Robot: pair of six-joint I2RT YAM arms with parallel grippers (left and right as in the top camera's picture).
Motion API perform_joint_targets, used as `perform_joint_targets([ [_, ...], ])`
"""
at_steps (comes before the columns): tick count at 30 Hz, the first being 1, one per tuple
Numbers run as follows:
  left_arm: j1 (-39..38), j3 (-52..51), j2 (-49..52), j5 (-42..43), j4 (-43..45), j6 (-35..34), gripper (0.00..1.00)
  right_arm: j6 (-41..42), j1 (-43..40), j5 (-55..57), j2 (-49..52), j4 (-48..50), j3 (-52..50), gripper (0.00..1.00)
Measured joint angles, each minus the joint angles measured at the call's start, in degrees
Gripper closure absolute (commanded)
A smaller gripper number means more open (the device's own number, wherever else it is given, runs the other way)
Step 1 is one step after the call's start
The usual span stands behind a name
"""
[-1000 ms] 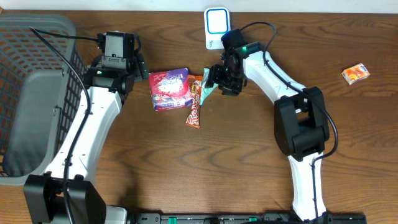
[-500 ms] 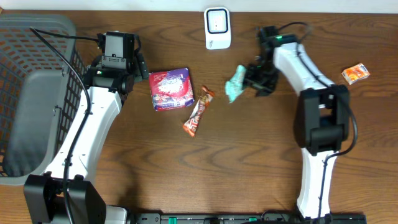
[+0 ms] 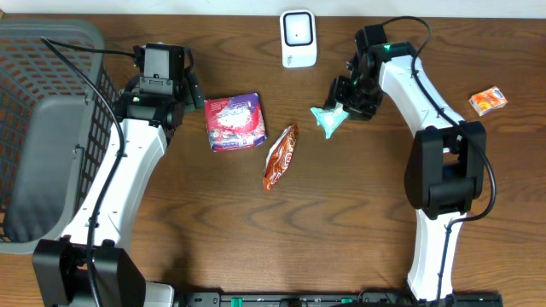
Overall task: Scan the item barcode
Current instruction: 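Close the right gripper on the green wipes pack, then lift the green wipes pack up to the scanner face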
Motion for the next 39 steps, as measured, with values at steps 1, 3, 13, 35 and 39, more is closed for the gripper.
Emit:
perform_joint_targets([
  [1, 0.0, 0.0, 0.0, 0.0, 0.0, 0.0, 0.01, 1.0, 0.1, 0.4, 0.0, 0.4, 0.0, 0.37],
  [3, 0.0, 0.0, 0.0, 0.0, 0.0, 0.0, 0.01, 3.5, 0.1, 2.1, 0.0, 0.9, 0.0, 0.37],
  [13, 0.0, 0.0, 0.0, 0.0, 0.0, 0.0, 0.01, 8.9, 1.6, 7.1, 0.0, 7.8, -2.8, 0.36],
  [35, 0.0, 0.0, 0.0, 0.0, 0.0, 0.0, 0.01, -4.8, -0.3, -25.3, -0.2, 10.7, -7.6, 0.99],
  [39, 0.0, 0.0, 0.0, 0.0, 0.0, 0.0, 0.01, -11.3, -2.5, -42.4, -0.2, 10.5, -7.6, 0.99],
])
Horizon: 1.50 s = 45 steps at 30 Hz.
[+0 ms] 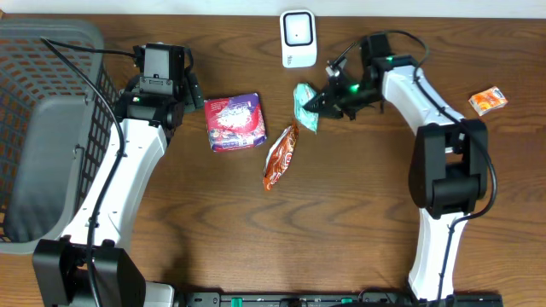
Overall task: Scan the item barcode
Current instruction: 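Lift the green wipes pack up to the scanner face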
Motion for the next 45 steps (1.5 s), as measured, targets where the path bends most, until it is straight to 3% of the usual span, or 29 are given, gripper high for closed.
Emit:
perform_joint_targets([
  [8, 0.0, 0.0, 0.0, 0.0, 0.0, 0.0, 0.01, -9.6, -1.4, -16.6, 0.0, -7.0, 0.0, 0.99],
  [15, 0.0, 0.0, 0.0, 0.0, 0.0, 0.0, 0.01, -19.6, -1.3, -20.3, 0.0, -21.5, -0.1, 0.99],
  [19, 0.0, 0.0, 0.0, 0.0, 0.0, 0.0, 0.01, -22.2, -1.3, -17.6, 0.0, -23.3, -0.1, 0.99],
  [23, 0.0, 0.0, 0.0, 0.0, 0.0, 0.0, 0.01, -19.9, -1.0, -8.9, 0.0, -20.7, -0.1, 0.99],
  [29, 0.0, 0.0, 0.0, 0.0, 0.0, 0.0, 0.01, -4.9, 3.3, 18.4, 0.0, -13.5, 0.9, 0.99],
  [35, 0.0, 0.0, 0.0, 0.0, 0.0, 0.0, 0.01, 1.1, 8.3, 40.5, 0.0, -5.2, 9.0, 0.99],
  [40, 0.0, 0.0, 0.0, 0.0, 0.0, 0.0, 0.01, 2.8, 12.0, 59.2, -0.1, 12.9, 12.0, 0.99],
  [45, 0.0, 0.0, 0.0, 0.0, 0.0, 0.0, 0.01, 3.2, 15.1, 69.5, -0.1, 26.2, 12.1, 0.99],
])
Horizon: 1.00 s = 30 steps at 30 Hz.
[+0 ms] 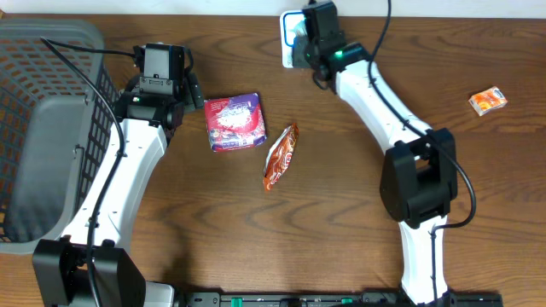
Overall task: Scan the item barcode
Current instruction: 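Lift the green wipes pack up to the scanner face, then carry the wipes right and release them beside the Kleenex pack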
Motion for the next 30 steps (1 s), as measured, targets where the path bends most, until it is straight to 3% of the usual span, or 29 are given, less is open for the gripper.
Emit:
perform_joint_targets([
  [7, 0.0, 0.0, 0.0, 0.0, 0.0, 0.0, 0.01, 0.0, 1.1, 4.7, 0.1, 11.8, 0.1, 0.99],
  [16, 0.0, 0.0, 0.0, 0.0, 0.0, 0.0, 0.01, 0.0, 0.9, 6.1, 2.3, 12.7, 0.1, 0.99],
  [21, 0.0, 0.0, 0.0, 0.0, 0.0, 0.0, 0.01, 0.3, -0.8, 6.1, 2.1, 8.6, 0.3, 0.99],
  [30, 0.0, 0.0, 0.0, 0.0, 0.0, 0.0, 0.01, 1.6, -17.2, 12.0, -5.0, -13.0, 1.0, 0.99],
])
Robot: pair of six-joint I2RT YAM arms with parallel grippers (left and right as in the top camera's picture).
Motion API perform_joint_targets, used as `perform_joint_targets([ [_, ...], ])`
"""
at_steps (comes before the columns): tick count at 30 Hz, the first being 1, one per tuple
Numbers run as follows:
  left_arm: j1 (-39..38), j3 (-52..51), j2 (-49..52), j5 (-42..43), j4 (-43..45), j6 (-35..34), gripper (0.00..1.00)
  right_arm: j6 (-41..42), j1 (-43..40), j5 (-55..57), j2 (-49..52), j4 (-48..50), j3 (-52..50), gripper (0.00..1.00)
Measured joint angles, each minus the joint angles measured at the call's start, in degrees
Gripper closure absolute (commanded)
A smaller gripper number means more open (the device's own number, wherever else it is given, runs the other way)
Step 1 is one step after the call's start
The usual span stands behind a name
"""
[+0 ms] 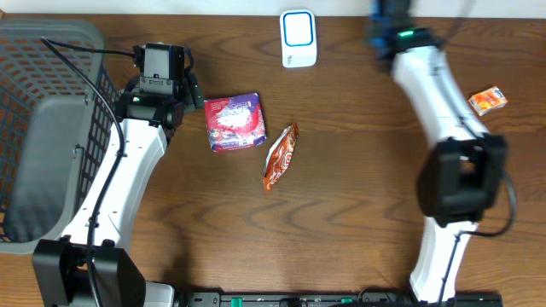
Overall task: Scan the item barcode
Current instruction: 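Carry the wipes right and release them beside the Kleenex pack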
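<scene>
The white barcode scanner (pixel 299 38) stands at the far edge of the table, its face ringed in blue. My right gripper (pixel 381 17) is blurred at the top edge of the overhead view, to the right of the scanner; its jaws do not show clearly. The teal packet is hidden or out of view. My left gripper (pixel 162 72) hovers at the left, beside the basket, with nothing seen in it, and I cannot tell how its jaws stand.
A purple packet (pixel 235 122) and an orange-brown wrapper (pixel 280 155) lie mid-table. A small orange packet (pixel 487 101) lies at the far right. A grey mesh basket (pixel 51 30) fills the left side.
My right gripper has moved from over the scanner to the right of it, at the top edge. The scanner is uncovered and its face now shows blue. The left arm has not moved.
My right gripper was shut on a teal packet right of the scanner. Then it held the packet further left, below the scanner. Then it was over the scanner, covering part of it. Now it is off to the right and the packet is not visible.
</scene>
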Motion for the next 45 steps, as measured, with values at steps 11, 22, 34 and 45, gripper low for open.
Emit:
perform_joint_targets([
  [11, 0.0, 0.0, 0.0, 0.0, 0.0, 0.0, 0.00, 0.2, -20.2, 3.3, 0.6, -11.7, 0.5, 0.88],
  [22, 0.0, 0.0, 0.0, 0.0, 0.0, 0.0, 0.01, 1.7, -25.5, -7.0, 6.5, -11.0, 0.5, 0.85],
  [34, 0.0, 0.0, 0.0, 0.0, 0.0, 0.0, 0.00, 3.6, -25.3, -9.8, 7.6, -10.3, 0.5, 0.66],
  [45, 0.0, 0.0, 0.0, 0.0, 0.0, 0.0, 0.01, 4.9, -24.6, -13.1, 8.1, -11.1, 0.5, 0.62],
])
